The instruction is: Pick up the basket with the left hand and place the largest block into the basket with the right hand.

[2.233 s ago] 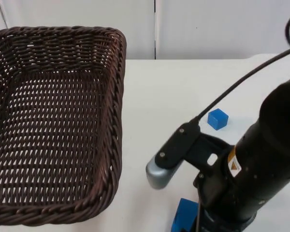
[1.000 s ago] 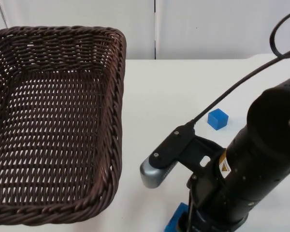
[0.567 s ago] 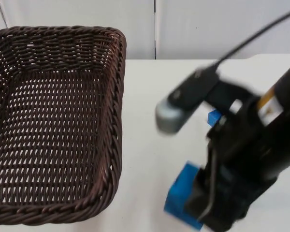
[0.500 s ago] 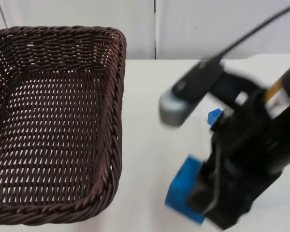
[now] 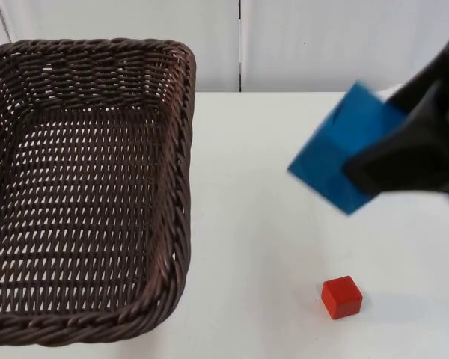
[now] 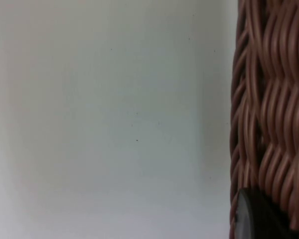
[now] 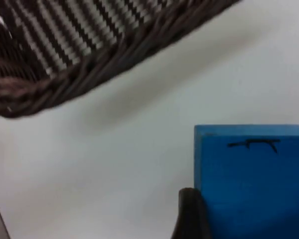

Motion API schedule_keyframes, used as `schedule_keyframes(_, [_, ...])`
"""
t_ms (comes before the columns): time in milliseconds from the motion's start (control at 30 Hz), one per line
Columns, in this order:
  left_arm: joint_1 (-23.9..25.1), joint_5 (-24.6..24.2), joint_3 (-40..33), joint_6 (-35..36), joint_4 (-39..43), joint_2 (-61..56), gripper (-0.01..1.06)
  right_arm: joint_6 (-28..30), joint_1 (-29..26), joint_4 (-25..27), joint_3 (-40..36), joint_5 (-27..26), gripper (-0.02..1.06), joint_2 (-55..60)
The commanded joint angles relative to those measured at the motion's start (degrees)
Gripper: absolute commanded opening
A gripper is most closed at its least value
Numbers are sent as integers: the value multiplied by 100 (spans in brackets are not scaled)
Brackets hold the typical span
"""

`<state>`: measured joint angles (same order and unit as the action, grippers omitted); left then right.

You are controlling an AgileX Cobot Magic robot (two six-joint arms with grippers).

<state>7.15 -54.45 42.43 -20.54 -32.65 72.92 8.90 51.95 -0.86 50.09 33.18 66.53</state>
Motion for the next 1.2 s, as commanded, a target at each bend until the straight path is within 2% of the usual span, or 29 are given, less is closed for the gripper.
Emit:
schedule_keyframes(0, [26,-22,-9,-3,-229,-58,0,-111,2,-30,20,-92,0,-175])
schedule_keyframes(200, [26,-22,-9,-3,-229,-58,0,-195,2,-30,20,-144,0,-314])
schedule_keyframes(533, [26,-22,-9,-3,-229,-58,0,-195,2,-17,20,-547,0,-314])
schedule_keyframes(933, [26,-22,-9,-3,-265,-58,0,-460,2,165,20,-1489,0,-239])
schedule_keyframes(1167, [26,-32,-9,-3,-297,-58,0,-541,2,165,20,-1816,0,98])
